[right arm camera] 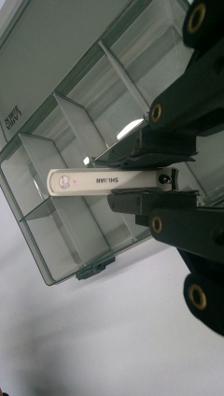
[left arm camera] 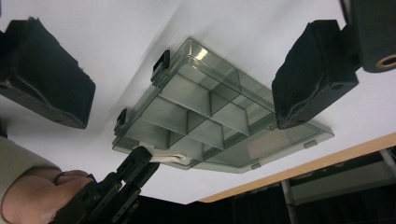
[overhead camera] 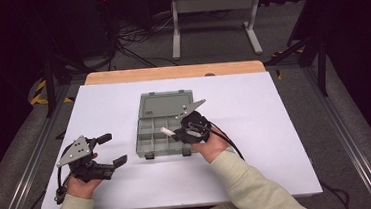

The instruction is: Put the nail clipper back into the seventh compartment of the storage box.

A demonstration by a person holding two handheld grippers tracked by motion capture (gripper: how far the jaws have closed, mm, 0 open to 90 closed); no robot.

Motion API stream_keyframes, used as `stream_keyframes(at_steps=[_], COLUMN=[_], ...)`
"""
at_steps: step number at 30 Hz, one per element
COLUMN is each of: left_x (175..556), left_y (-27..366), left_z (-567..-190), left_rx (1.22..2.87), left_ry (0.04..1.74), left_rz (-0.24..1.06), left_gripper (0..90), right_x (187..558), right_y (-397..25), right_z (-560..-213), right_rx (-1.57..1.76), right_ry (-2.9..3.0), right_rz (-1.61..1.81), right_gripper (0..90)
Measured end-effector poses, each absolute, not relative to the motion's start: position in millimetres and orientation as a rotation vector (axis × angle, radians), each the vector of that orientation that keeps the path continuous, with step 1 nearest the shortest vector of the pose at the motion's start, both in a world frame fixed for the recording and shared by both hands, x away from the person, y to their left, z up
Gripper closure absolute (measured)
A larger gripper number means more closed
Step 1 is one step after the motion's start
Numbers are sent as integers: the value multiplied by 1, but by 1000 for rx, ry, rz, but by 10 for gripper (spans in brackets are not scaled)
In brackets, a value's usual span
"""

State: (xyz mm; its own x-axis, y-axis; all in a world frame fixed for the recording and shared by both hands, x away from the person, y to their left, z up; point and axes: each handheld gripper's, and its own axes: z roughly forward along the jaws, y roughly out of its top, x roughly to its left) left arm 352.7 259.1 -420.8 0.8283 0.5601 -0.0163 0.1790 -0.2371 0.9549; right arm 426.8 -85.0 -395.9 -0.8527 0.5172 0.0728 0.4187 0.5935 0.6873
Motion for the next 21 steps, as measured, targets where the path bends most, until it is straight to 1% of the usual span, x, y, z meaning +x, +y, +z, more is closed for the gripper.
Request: stream_keyframes(at_steps=[21], left_x=[353], left_y=[259], left_z=[-421], left_rx=[1808], left_ry=[562], left_rz=[390], left_gripper=[67], right_x=[426], right_y=[-84], right_z=[-411], right_rx=[821], right_ry=[2722], right_rz=[1122], right_gripper=[776])
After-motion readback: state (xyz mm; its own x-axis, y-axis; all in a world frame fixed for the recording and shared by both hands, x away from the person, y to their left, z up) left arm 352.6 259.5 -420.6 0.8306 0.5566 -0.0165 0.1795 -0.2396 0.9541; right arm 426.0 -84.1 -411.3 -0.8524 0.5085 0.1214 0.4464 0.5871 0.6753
